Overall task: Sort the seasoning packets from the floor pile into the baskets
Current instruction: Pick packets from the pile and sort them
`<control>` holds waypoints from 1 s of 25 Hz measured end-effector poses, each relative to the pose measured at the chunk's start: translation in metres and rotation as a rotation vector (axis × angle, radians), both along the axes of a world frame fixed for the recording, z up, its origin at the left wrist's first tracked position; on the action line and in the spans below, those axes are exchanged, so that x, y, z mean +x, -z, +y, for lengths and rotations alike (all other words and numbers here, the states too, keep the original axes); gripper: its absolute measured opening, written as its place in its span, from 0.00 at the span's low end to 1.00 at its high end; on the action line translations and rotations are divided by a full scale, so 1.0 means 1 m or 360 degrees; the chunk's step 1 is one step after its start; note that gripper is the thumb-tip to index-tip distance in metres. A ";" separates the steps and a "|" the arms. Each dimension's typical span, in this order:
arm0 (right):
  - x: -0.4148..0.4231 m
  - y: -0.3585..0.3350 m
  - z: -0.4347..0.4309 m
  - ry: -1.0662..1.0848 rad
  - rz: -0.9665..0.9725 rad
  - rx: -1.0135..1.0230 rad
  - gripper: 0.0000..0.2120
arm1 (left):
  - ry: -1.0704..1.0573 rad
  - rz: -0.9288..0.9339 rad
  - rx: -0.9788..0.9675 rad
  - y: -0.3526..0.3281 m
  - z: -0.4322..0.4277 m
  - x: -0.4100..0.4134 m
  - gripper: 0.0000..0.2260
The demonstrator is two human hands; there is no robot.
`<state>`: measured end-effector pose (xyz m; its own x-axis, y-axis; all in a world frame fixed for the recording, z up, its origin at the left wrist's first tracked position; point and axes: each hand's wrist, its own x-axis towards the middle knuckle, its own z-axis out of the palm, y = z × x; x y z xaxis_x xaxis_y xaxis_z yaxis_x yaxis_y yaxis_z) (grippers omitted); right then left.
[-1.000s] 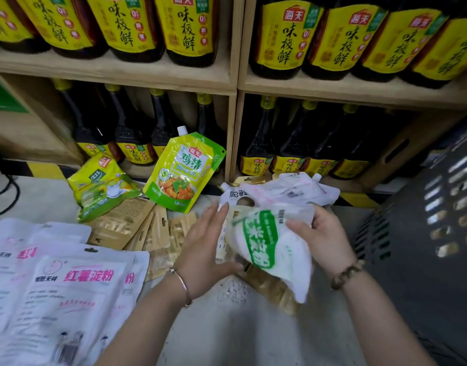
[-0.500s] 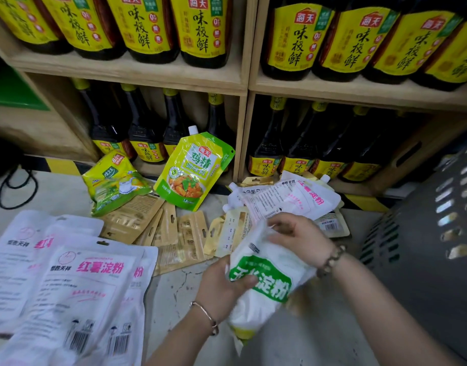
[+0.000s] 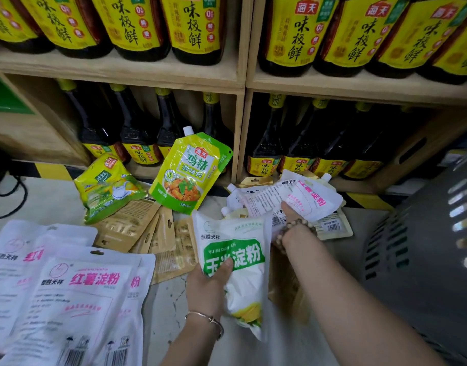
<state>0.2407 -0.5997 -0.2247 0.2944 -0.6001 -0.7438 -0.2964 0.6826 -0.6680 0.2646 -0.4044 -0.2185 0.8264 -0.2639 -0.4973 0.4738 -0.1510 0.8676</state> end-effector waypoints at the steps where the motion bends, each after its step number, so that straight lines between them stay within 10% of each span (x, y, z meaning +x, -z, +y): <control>1: 0.003 0.000 -0.002 0.0009 0.0072 -0.0039 0.23 | -0.0050 0.0032 -0.0030 0.000 -0.001 0.000 0.08; 4: -0.002 -0.004 -0.006 0.0151 0.0474 -0.0202 0.21 | -0.0168 0.0067 -0.0072 0.002 0.000 0.006 0.05; 11: -0.057 -0.047 0.027 0.0381 -0.0364 -0.0096 0.07 | -0.0246 -0.0046 -0.0157 -0.025 0.005 0.030 0.05; 25: -0.052 -0.226 0.050 -0.0064 -0.0726 -0.0762 0.11 | -0.0211 -0.0372 -0.0491 -0.168 0.011 0.072 0.05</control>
<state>0.1889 -0.5498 0.0011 0.5457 -0.8155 -0.1929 0.0688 0.2731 -0.9595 0.3370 -0.3933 -0.0501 0.9448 -0.2548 -0.2061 0.2563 0.1824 0.9492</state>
